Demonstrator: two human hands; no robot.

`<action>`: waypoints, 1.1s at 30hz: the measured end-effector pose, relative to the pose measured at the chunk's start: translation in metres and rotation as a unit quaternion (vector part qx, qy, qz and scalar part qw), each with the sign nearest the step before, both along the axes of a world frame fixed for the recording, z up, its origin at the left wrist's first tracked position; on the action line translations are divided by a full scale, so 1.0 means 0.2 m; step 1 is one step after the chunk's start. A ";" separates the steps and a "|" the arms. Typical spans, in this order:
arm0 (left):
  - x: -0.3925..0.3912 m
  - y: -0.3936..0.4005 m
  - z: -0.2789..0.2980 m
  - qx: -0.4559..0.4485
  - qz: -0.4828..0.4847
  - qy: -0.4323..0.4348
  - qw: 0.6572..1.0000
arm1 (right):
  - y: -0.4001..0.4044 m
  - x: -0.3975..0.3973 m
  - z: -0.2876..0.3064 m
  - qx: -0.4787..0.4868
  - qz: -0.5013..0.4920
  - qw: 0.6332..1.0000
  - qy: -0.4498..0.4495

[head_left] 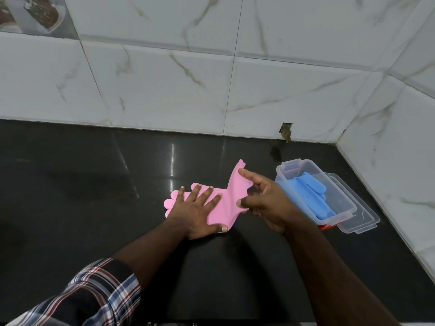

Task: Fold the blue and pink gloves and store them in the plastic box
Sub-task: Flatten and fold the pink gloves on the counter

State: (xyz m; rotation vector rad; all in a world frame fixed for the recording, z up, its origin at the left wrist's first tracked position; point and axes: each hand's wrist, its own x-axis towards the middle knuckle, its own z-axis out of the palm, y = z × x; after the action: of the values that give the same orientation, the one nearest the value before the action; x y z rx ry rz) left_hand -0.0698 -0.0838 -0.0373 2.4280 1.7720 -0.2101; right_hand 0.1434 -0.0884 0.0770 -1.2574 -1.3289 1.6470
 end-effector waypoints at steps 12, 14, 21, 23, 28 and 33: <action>-0.01 -0.02 -0.01 0.027 -0.007 -0.009 1.000 | 0.00 -0.05 0.01 -0.022 -0.003 0.999 0.039; -0.01 -0.02 -0.01 0.028 -0.007 -0.012 1.000 | -0.01 -0.05 0.02 -0.024 -0.005 0.999 0.038; -0.03 0.01 0.04 0.004 -0.005 -0.045 0.999 | -0.01 -0.04 0.03 -0.014 -0.014 0.999 0.037; -0.06 0.02 0.08 0.041 0.018 -0.076 0.996 | -0.01 -0.04 0.04 -0.009 -0.015 0.999 0.038; -0.31 -0.01 0.09 0.132 0.223 -0.219 0.941 | 0.00 -0.05 0.04 -0.008 -0.013 1.000 0.025; -0.47 -0.12 0.09 -0.013 0.380 -0.360 0.852 | 0.01 -0.10 0.05 -0.015 -0.006 1.000 0.022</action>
State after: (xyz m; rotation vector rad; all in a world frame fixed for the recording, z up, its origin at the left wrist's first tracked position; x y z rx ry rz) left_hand -0.1636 -0.1082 -0.0195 1.2898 2.0708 0.6538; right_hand 0.1244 -0.0866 0.0875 -1.2368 -1.2732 1.6823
